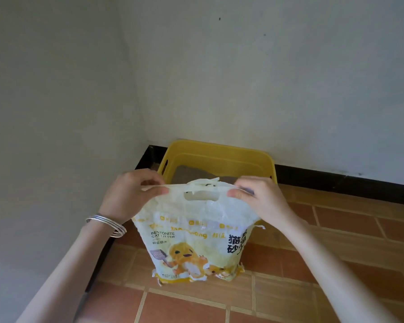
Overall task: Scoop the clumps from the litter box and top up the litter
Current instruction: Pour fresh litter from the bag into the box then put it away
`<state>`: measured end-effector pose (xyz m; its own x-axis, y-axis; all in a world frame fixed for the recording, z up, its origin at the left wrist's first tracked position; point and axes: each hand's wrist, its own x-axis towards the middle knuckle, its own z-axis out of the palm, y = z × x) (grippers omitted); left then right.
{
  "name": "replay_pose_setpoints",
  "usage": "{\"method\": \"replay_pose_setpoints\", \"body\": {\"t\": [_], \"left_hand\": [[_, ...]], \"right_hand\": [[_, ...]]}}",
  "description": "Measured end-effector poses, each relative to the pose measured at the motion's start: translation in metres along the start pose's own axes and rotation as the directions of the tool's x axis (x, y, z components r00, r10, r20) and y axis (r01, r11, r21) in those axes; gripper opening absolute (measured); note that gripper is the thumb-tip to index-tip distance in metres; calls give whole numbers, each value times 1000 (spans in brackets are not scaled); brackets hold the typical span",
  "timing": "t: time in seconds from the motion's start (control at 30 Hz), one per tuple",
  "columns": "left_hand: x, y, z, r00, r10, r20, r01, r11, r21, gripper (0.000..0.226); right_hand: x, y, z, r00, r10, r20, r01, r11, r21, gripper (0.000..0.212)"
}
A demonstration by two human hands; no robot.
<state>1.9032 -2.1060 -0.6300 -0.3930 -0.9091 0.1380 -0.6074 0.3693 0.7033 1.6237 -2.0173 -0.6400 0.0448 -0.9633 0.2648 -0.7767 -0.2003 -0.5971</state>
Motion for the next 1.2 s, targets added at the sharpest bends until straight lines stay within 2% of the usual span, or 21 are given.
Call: {"method": "replay_pose_setpoints", "body": {"t": [0.1, 0.2, 0.3, 0.4, 0.47, 0.53, 0.6, 0.7, 0.8, 0.87, 1.0, 1.07, 1.17, 1.2], "left_hand": [[-8, 13, -17, 982, -75, 173, 80, 997, -21, 15], [-19, 34, -41, 946, -121, 300, 128, 992, -5, 21], [-28, 61, -70, 918, -169, 358, 151, 985, 78, 20], [-35, 89, -100, 885, -241, 398, 196, 969, 152, 11], [-39, 108, -119, 871, -257, 418, 202, 964, 171, 22], [-40, 129, -137, 857, -263, 443, 201, 962, 184, 22], [-42, 152, -154, 849, -259, 461, 187, 962, 198, 20], [-46, 186, -179, 843, -257, 473, 205, 966, 160, 17], [-50, 220, -205, 830, -253, 497, 241, 966, 89, 24], [-50, 246, -222, 817, -240, 525, 231, 969, 85, 12], [-43, 293, -253, 807, -165, 567, 157, 986, 64, 28], [-40, 319, -266, 800, -134, 585, 127, 990, 54, 24], [-36, 358, -281, 786, -84, 612, 97, 995, 12, 2], [-35, 369, -284, 782, -59, 620, 82, 997, -9, 9]], "right_hand": [[-9, -12, -7, 998, 41, 51, -40, 999, -16, 56], [-18, -38, -24, 985, 95, 146, -90, 995, -44, 47], [-27, -70, -45, 976, 113, 186, -105, 993, -51, 31], [-38, -105, -73, 980, 82, 179, -72, 996, -61, 34], [-41, -131, -97, 986, 49, 161, -29, 992, -122, 27], [-44, -154, -119, 988, 27, 151, -9, 993, -121, 27], [-47, -173, -139, 988, 30, 152, -12, 993, -117, 28], [-50, -203, -172, 986, 99, 136, -85, 991, -104, 20], [-52, -233, -208, 980, 155, 125, -140, 983, -120, 28], [-54, -252, -233, 972, 204, 117, -190, 974, -122, 33], [-57, -289, -285, 948, 308, 80, -299, 948, -108, 26], [-60, -306, -312, 931, 361, 60, -355, 930, -91, 23], [-65, -331, -350, 907, 421, 23, -419, 905, -72, 24], [-68, -339, -362, 900, 436, 14, -434, 898, -70, 25]]}}
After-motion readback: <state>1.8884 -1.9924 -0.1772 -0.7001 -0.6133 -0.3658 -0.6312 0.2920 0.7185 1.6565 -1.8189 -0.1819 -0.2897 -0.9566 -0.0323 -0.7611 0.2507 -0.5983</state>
